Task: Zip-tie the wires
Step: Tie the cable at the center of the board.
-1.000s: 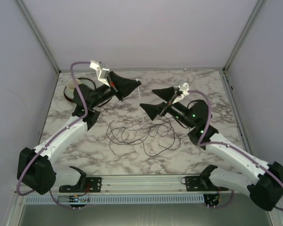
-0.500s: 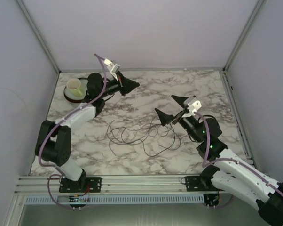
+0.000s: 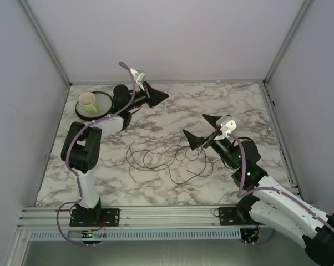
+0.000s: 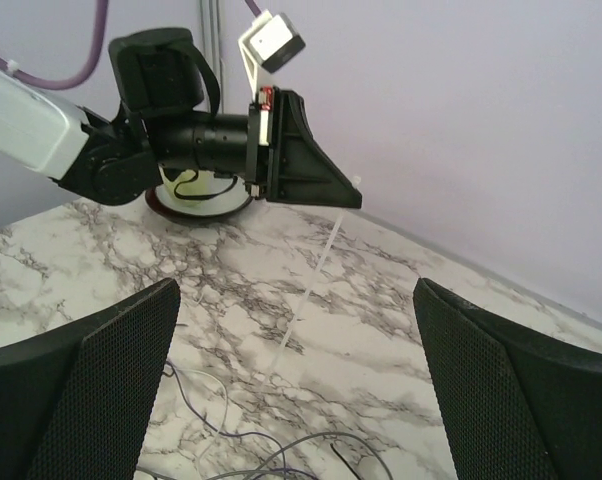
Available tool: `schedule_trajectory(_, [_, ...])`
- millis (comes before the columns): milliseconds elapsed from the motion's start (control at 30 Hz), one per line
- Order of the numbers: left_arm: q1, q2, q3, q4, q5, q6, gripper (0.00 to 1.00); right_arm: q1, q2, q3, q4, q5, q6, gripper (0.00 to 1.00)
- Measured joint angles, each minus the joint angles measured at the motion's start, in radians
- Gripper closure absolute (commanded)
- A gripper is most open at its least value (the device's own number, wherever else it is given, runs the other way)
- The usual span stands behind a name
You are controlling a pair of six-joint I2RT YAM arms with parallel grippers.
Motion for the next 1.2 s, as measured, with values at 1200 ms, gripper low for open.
schedule_trajectory(1200, [-0.058,-0.105,-0.425,0.021,0.032,0.033,1.00,0.152,0.031,-0.056,-0.117,-0.038,-0.161,0.02])
